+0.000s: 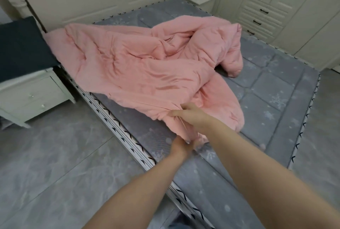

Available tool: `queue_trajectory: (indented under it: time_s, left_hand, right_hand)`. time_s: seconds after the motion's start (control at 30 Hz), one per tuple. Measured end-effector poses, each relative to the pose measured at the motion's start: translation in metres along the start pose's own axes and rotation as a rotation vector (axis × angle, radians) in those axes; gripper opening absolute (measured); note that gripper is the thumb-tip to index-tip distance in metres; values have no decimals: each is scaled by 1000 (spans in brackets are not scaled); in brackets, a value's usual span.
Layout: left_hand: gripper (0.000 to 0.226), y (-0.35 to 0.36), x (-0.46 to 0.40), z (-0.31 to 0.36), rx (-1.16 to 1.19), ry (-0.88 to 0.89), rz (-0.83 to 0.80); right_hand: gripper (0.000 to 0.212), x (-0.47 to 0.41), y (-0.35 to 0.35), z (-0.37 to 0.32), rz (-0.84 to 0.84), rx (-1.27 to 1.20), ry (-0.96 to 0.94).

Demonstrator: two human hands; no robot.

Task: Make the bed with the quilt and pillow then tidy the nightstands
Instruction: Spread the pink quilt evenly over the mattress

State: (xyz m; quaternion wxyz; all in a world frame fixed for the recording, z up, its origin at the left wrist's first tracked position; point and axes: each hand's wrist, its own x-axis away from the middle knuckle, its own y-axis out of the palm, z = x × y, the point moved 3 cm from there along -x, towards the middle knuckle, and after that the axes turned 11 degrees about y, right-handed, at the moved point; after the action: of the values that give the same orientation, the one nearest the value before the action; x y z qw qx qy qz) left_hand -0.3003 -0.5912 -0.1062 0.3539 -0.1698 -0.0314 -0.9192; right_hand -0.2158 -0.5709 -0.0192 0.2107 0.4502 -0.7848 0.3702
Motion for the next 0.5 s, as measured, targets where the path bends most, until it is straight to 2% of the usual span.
queue_trajectory:
  time_s: [0.03,0.07,0.13,0.17,0.23,0.3,0.33,0.4,0.43,0.5]
  left_hand:
    - [35,8,6,1,115,-9,75]
    - [32,17,10,-4,120,4,133]
    - [31,37,25,-5,104,-16,206]
    - [33,46,32,-9,134,-73,248]
    - [36,61,41,-10,371,-193,366]
    - [37,68,42,-7,698,-278,396]
    - [36,69,45,-4,823,-312,392]
    - [28,67,49,-3,941,-341,371]
    - [25,65,52,-1,985,-338,357]
    - [22,62,61,2,1049,-364,324]
  right_hand:
    - [44,4,-5,6,-20,-25,-40]
    - [34,8,-15,17,-38,-94,-56]
    - [27,18,-38,38,-40,-329,-61]
    - [26,21,-52,56,26,-416,-41]
    - [26,23,-84,107,269,-451,81]
    - [33,29,-98,166,394,-464,332]
    - [36,34,-97,191,355,-468,428]
    - [30,51,-83,220,179,-697,606]
    - [31,54,-69,225,83,-848,651]
    - [37,53,-45,232,7,-1152,653]
